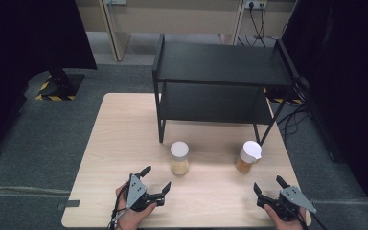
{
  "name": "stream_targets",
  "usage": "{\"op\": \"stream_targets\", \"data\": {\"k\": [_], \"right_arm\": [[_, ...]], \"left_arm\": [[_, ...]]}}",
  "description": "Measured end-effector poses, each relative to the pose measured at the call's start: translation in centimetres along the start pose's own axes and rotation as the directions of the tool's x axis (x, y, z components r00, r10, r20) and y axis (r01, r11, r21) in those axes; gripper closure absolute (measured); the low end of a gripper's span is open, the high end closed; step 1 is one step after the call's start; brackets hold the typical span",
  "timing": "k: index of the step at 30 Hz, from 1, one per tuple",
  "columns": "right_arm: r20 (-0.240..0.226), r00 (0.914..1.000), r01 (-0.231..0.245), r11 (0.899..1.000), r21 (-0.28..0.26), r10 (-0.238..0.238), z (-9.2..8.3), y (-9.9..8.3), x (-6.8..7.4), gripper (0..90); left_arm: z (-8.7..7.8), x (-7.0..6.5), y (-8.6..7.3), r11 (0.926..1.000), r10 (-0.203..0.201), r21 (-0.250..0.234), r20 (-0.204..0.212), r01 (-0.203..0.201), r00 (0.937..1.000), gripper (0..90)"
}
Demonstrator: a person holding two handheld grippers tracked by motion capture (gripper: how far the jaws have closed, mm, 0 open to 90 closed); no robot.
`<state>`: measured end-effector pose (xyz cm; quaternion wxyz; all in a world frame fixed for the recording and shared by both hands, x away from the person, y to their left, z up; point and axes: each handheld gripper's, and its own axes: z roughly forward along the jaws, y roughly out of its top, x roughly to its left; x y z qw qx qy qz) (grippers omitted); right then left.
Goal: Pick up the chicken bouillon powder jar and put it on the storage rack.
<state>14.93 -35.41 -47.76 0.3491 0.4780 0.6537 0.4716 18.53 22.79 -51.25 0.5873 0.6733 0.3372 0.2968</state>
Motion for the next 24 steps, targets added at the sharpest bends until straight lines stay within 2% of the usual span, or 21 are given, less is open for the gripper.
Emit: {"op": "stream_targets", "data": {"k": [8,10,13,24], "right_arm": [[0.001,1.0000,0.000,1.000,0.005,0.000,0.1,0.1,0.0,8.1],[0.003,1.0000,0.002,1.000,0.005,-0.002,0.1,0.1,0.1,8.0],[0.004,1.0000,0.000,1.000,0.007,0.000,0.1,0.1,0.1,8.1],[0.005,1.0000,0.006,1.000,0.012,-0.006,0.1,0.2,0.2,8.1]], "left_arm": [[0.5,0.4,0.8,0.9998,-0.001,-0.017,0.024,0.002,0.9997,9.6],[0.9,0.3,1.3,0.9997,0.016,-0.016,0.034,-0.016,0.9993,9.8],[1.2,0.4,1.5,0.9997,0.018,-0.019,0.038,-0.018,0.9991,10.2],[3.5,0.8,3.1,0.9993,0.027,-0.025,0.048,-0.026,0.9985,11.2]]}}
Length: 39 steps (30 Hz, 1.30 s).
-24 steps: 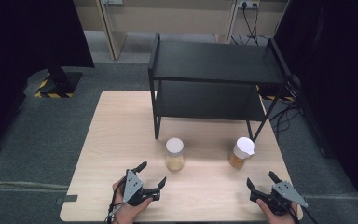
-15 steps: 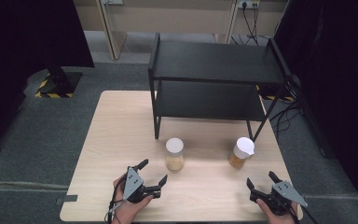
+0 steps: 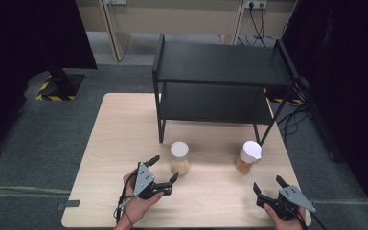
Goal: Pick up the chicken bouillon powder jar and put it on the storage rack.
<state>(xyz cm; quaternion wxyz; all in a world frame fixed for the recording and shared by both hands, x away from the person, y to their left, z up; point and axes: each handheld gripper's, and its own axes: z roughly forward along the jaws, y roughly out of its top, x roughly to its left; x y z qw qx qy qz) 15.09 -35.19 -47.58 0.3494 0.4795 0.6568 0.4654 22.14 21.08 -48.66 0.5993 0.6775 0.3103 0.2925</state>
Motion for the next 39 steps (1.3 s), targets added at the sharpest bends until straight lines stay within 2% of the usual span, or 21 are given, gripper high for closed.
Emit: {"op": "stream_targets", "data": {"k": [11,20,27,34,39], "right_arm": [[-0.001,1.0000,0.000,1.000,0.004,0.000,0.1,0.1,0.0,8.0],[-0.002,1.0000,0.003,1.000,0.005,-0.003,0.1,0.1,0.0,8.0],[-0.002,1.0000,0.001,1.000,0.003,-0.001,0.1,0.1,0.0,8.0],[-0.003,1.0000,0.003,1.000,0.004,-0.003,0.1,0.1,0.0,8.0],[-0.003,1.0000,0.003,1.000,0.003,-0.003,0.1,0.1,0.0,7.9]], "left_arm": [[2.4,0.4,0.9,1.0000,-0.005,0.007,0.006,0.005,1.0000,12.3],[4.1,0.4,1.1,0.9999,-0.009,0.011,0.010,0.009,0.9999,17.1],[4.9,0.1,1.4,0.9999,-0.012,0.003,0.008,0.012,0.9999,23.1],[4.8,0.0,1.3,0.9999,-0.012,-0.004,-0.004,0.012,0.9999,26.6],[4.9,0.2,1.3,1.0000,-0.004,-0.001,0.004,0.004,1.0000,29.6]]}}
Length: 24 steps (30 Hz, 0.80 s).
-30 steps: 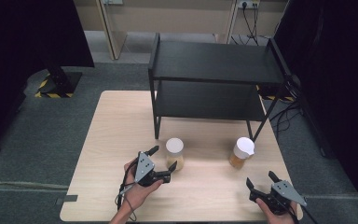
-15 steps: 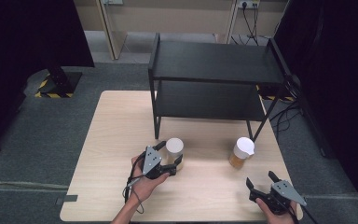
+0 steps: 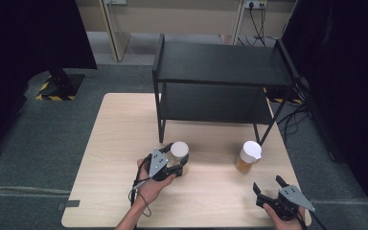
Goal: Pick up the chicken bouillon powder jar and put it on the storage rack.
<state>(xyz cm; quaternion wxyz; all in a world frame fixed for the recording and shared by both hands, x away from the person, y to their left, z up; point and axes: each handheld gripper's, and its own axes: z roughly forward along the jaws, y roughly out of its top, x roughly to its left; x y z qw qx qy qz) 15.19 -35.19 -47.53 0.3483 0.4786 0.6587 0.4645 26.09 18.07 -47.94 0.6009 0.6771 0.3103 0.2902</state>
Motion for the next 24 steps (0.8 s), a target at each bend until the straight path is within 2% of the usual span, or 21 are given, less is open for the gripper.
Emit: {"op": "stream_targets", "data": {"k": [5,10,19,24], "right_arm": [[0.000,1.0000,-0.001,1.000,0.001,0.001,0.0,0.0,0.0,7.9],[0.001,1.0000,0.000,1.000,-0.001,0.000,0.0,0.0,0.0,7.8],[-0.003,1.0000,-0.006,1.000,-0.001,0.006,0.0,0.0,-0.1,7.7],[-0.002,1.0000,-0.007,1.000,0.000,0.007,0.0,0.0,-0.1,7.7]], "left_arm": [[0.1,0.2,0.0,1.0000,-0.001,-0.003,0.011,0.001,0.9999,32.8],[0.1,-0.2,-0.2,0.9999,-0.008,-0.008,0.002,0.008,1.0000,33.4],[0.0,-0.2,0.4,0.9997,-0.020,0.012,-0.002,0.020,0.9998,33.5],[-0.7,-0.5,0.9,0.9997,-0.023,-0.011,-0.010,0.023,0.9997,33.5]]}}
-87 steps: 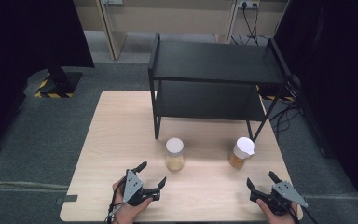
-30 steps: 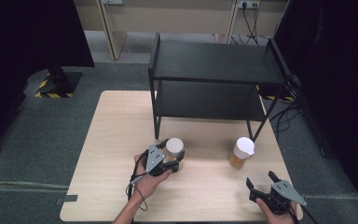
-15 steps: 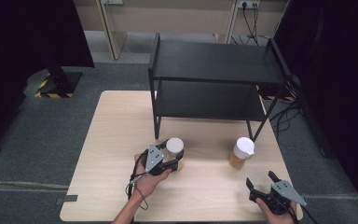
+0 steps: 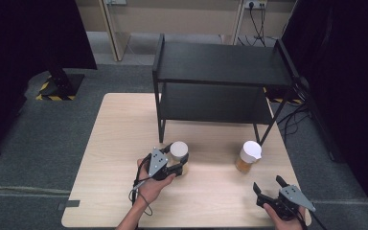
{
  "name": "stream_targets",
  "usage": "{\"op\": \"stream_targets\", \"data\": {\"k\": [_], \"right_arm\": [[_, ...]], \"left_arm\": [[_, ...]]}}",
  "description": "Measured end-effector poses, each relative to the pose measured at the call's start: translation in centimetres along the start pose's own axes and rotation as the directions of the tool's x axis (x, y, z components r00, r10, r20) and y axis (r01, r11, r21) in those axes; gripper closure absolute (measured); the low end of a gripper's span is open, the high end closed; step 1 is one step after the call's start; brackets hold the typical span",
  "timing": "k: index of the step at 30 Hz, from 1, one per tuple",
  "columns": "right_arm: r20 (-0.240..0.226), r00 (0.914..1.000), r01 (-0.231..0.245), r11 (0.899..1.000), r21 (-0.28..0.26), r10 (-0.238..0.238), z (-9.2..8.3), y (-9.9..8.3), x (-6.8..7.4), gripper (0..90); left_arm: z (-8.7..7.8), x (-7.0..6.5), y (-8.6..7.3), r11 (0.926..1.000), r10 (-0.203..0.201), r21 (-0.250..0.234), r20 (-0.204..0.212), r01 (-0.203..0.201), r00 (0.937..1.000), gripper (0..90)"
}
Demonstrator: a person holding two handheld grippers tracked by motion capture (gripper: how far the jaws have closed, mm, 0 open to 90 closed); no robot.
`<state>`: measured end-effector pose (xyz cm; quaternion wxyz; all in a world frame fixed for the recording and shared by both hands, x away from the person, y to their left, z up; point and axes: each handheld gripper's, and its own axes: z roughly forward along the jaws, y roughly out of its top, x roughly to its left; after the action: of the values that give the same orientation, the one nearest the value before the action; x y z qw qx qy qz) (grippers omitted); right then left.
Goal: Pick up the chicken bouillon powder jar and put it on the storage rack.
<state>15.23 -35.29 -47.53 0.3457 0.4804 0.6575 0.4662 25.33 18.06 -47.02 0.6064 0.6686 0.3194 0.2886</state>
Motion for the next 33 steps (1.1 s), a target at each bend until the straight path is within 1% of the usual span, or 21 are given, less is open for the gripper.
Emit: {"op": "stream_targets", "data": {"k": [2,6,7,8,9,10,11,12,15,16,20,21,22,26,27,31,33], "right_arm": [[0.001,1.0000,0.004,1.000,-0.001,-0.004,0.0,0.0,0.0,7.7],[0.002,1.0000,-0.001,1.000,-0.001,0.001,0.0,0.0,0.0,7.8],[0.002,1.0000,-0.001,1.000,-0.001,0.001,0.0,0.0,0.0,7.8],[0.003,1.0000,0.002,1.000,-0.002,-0.002,0.0,0.0,0.1,7.7],[0.003,1.0000,0.004,1.000,-0.001,-0.004,0.0,0.0,0.1,7.7],[0.004,1.0000,0.004,1.000,-0.001,-0.004,0.0,0.0,0.1,7.7],[0.004,1.0000,0.004,1.000,-0.001,-0.004,0.0,0.0,0.1,7.7],[0.004,1.0000,0.004,1.000,-0.001,-0.004,0.0,0.0,0.1,7.7],[0.004,1.0000,0.002,1.000,-0.002,-0.002,0.0,0.0,0.1,7.7],[0.004,1.0000,0.002,1.000,-0.003,-0.002,0.0,0.0,0.1,7.7],[0.005,1.0000,0.003,1.000,-0.001,-0.003,0.0,0.0,0.1,7.7],[0.005,1.0000,0.003,1.000,-0.001,-0.003,0.0,0.0,0.1,7.7],[0.005,1.0000,0.002,1.000,-0.002,-0.002,0.0,0.0,0.1,7.7],[0.005,1.0000,0.003,1.000,-0.002,-0.003,0.0,0.0,0.1,7.7],[0.006,1.0000,0.003,1.000,-0.002,-0.003,0.0,0.0,0.1,7.7],[0.006,1.0000,0.003,1.000,-0.003,-0.003,0.0,-0.1,0.1,7.7],[0.006,1.0000,0.003,1.000,-0.003,-0.003,0.0,0.0,0.1,7.7]], "left_arm": [[-0.2,-0.1,0.1,1.0000,0.004,-0.006,-0.003,-0.004,1.0000,33.6],[-0.9,-0.3,1.1,0.9992,0.017,-0.037,-0.017,-0.018,0.9997,33.6],[-0.9,-0.3,1.1,0.9992,0.017,-0.037,-0.017,-0.018,0.9997,33.6],[-1.1,-0.4,1.5,0.9983,0.022,-0.053,-0.025,-0.023,0.9994,33.5],[-1.1,-0.4,1.5,0.9983,0.022,-0.053,-0.025,-0.023,0.9994,33.6],[-1.3,-0.5,1.9,0.9970,0.021,-0.073,-0.034,-0.024,0.9992,33.6],[-1.3,-0.5,1.9,0.9970,0.021,-0.073,-0.034,-0.024,0.9992,33.6],[-1.4,-0.5,2.5,0.9956,0.031,-0.087,-0.041,-0.034,0.9987,33.5],[-1.5,-0.7,3.0,0.9939,0.038,-0.101,-0.051,-0.043,0.9980,33.6],[-1.5,-0.7,3.5,0.9921,0.039,-0.116,-0.057,-0.046,0.9976,33.6],[-1.7,-0.9,4.4,0.9883,0.034,-0.146,-0.071,-0.044,0.9969,33.5],[-1.7,-0.9,4.4,0.9883,0.034,-0.146,-0.071,-0.044,0.9969,33.5],[-1.7,-0.9,4.9,0.9860,0.040,-0.159,-0.076,-0.051,0.9963,33.6],[-1.8,-1.1,5.9,0.9809,0.043,-0.186,-0.087,-0.058,0.9953,33.6],[-1.8,-1.1,5.9,0.9809,0.043,-0.186,-0.087,-0.058,0.9953,33.6],[-1.7,-1.2,7.2,0.9729,0.045,-0.222,-0.101,-0.066,0.9938,33.6],[-1.7,-1.2,7.4,0.9714,0.045,-0.228,-0.103,-0.067,0.9937,33.6]]}}
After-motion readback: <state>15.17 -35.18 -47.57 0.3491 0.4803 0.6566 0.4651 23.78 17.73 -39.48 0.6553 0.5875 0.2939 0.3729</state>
